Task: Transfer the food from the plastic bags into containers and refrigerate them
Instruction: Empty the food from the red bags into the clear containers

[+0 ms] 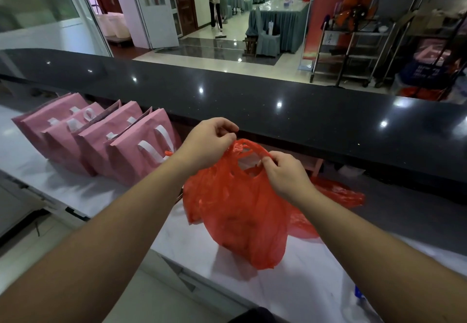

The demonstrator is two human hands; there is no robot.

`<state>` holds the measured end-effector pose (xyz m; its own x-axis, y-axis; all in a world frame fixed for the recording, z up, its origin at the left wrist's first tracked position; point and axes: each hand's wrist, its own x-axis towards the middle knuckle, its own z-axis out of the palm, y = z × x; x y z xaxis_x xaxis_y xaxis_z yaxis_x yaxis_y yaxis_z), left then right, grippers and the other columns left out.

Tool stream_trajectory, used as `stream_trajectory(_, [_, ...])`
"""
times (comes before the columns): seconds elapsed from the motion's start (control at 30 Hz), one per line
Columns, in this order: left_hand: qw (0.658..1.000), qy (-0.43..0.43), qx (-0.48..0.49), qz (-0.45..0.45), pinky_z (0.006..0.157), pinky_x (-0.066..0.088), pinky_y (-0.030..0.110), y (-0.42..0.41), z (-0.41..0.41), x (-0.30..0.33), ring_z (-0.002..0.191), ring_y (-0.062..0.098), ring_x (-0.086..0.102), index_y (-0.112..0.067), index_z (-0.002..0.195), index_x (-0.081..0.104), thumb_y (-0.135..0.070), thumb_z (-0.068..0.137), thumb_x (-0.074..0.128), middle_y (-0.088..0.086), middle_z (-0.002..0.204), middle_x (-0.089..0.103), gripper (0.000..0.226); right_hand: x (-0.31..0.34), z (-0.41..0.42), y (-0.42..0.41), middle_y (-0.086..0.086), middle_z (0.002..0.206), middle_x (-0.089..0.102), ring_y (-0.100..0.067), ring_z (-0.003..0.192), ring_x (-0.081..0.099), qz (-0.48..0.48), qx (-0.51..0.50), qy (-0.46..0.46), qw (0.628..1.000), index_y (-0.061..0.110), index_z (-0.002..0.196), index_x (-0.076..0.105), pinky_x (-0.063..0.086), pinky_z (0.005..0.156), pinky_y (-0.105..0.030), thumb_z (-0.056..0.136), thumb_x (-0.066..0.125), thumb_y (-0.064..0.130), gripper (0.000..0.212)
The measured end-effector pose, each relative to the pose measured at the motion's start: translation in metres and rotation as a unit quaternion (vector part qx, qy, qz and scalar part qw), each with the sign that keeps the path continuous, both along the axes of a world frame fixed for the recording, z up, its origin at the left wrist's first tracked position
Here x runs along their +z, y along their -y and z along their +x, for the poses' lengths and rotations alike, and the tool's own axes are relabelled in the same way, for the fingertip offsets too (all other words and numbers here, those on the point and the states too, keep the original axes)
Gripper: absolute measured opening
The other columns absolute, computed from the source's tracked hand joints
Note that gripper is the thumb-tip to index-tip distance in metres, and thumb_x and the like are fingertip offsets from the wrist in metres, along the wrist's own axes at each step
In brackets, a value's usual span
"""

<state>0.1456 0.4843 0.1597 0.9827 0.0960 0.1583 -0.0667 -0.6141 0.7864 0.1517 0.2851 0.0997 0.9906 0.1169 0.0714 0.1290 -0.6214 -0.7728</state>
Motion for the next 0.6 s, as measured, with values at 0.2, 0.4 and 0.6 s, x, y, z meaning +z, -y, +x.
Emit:
stream_trajectory(0.2, [0.996, -0.043, -0.053, 0.06, 0.075, 0.055, 0.021, 0.017, -0.013, -0.001, 0.085, 0.005, 0.069, -0.032, 0.132, 0.06, -0.037, 0.082, 0.084, -0.01, 0.098, 0.07, 0.056, -0.003, -0.005, -0.002, 0.002, 0.081, 0.074, -0.019, 0.073, 0.064, -0.004, -0.011, 0.004, 1.0, 0.02, 0.086, 0.071, 0.049, 0.064, -0.035, 0.102, 0.046, 0.036, 0.034])
stream_trajectory(0.4, [0.996, 0.015, -0.005, 0.087, 0.062, 0.052, 0.017, 0.027, -0.017, 0.017, 0.076, 0.004, 0.069, -0.031, 0.12, 0.068, -0.008, 0.085, 0.066, -0.01, 0.089, 0.072, 0.042, -0.006, -0.023, 0.017, 0.006, 0.094, 0.07, -0.016, 0.087, 0.066, 0.056, 0.048, -0.041, 0.996, 0.03, 0.108, 0.066, 0.054, 0.075, -0.036, 0.1, 0.058, 0.043, 0.017])
stream_trajectory(0.6, [0.992, 0.069, -0.039, 0.103, 0.053, 0.05, 0.01, 0.056, -0.029, 0.061, 0.071, 0.004, 0.068, -0.03, 0.109, 0.072, -0.006, 0.084, 0.065, -0.007, 0.087, 0.072, 0.035, -0.034, -0.054, 0.074, 0.006, 0.13, 0.057, -0.013, 0.119, 0.057, 0.173, 0.077, -0.142, 0.972, 0.035, 0.142, 0.049, 0.048, 0.102, -0.038, 0.1, 0.059, 0.03, 0.043])
